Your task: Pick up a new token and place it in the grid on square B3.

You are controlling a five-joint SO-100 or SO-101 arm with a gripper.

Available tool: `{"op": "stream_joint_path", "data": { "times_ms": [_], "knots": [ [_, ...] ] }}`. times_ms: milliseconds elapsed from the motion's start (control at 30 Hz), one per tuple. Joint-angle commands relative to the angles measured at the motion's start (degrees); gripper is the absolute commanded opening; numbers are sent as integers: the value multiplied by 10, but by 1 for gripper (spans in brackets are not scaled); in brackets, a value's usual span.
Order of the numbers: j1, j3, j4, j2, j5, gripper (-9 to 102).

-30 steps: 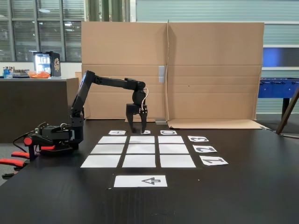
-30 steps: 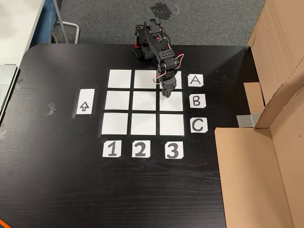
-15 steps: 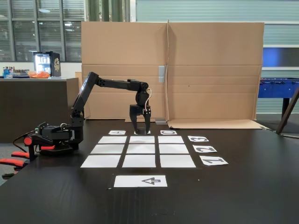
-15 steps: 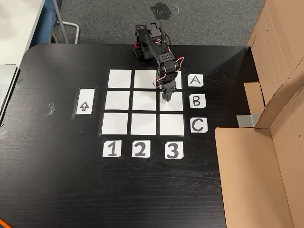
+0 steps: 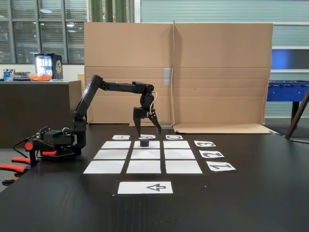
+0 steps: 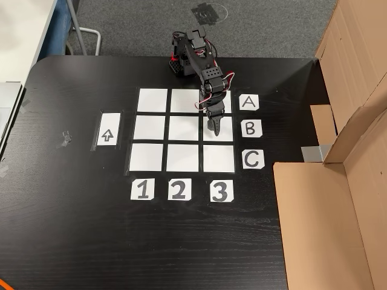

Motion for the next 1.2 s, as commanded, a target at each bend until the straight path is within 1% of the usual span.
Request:
{"op": "stream_joint_path", "data": {
  "times_ms": [0, 200, 400, 700, 1167],
  "knots": [
    [10, -25, 5, 32, -10, 54],
    [34, -83, 46, 61, -11, 56],
    [88, -88, 61, 108, -25, 56],
    [211, -83, 71, 182, -74, 56],
    [436, -52, 78, 308, -172, 56]
  ]
}}
